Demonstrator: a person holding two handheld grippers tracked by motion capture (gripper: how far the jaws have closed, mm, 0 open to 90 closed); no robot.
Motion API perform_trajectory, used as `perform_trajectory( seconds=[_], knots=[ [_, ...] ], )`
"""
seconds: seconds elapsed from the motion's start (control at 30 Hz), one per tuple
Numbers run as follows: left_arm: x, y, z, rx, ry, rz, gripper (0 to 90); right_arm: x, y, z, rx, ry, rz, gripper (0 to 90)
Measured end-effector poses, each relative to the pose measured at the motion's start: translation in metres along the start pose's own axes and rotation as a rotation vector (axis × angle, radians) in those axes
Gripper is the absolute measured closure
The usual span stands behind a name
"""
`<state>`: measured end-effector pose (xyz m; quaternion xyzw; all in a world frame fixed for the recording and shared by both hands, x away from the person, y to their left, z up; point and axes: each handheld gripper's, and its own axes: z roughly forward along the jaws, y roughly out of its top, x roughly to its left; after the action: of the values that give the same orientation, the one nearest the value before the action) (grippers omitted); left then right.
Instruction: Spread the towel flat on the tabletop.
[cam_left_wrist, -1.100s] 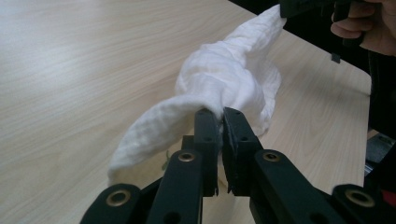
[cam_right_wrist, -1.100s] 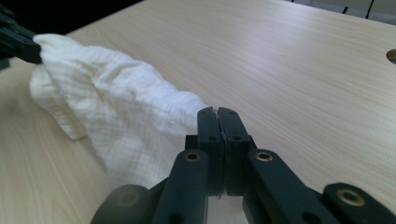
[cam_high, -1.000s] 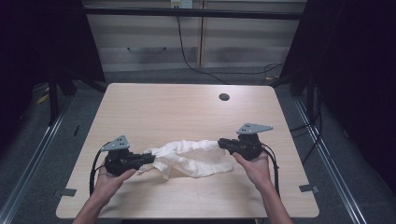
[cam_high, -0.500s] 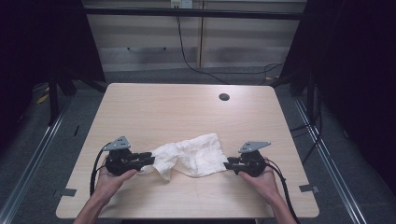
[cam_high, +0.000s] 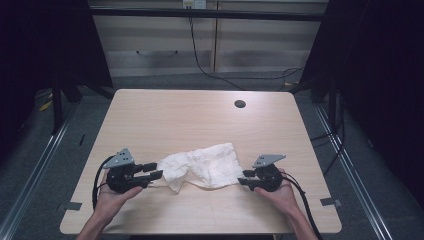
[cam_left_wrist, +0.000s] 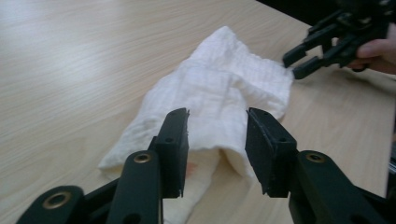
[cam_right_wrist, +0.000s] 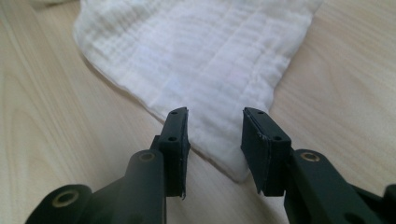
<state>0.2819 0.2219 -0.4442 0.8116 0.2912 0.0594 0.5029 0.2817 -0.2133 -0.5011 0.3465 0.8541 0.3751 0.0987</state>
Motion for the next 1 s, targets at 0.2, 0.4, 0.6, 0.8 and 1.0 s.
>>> perform_trajectory(
  seconds=[0.2, 0.4, 0.6, 0.8, 1.0],
  knots=[
    [-0.008, -0.005, 0.031, 0.112, -0.107, 0.051, 68.8, 0.005, 0.001, 0.002, 0.012, 0.019, -0.023, 83.8],
    [0.015, -0.012, 0.062, 0.182, -0.034, 0.027, 66.4, 0.005, 0.005, -0.003, -0.013, 0.081, 0.0, 88.6],
    [0.024, -0.016, 0.06, 0.189, -0.035, 0.01, 63.2, -0.008, 0.016, -0.014, -0.09, 0.061, 0.055, 88.7],
    [0.008, -0.019, 0.059, 0.215, -0.086, 0.086, 61.8, -0.016, 0.022, -0.005, -0.081, 0.067, 0.067, 88.9],
    [0.005, -0.025, 0.06, 0.237, -0.084, 0.108, 55.8, -0.015, 0.024, -0.004, -0.097, 0.065, 0.075, 88.8]
  ],
)
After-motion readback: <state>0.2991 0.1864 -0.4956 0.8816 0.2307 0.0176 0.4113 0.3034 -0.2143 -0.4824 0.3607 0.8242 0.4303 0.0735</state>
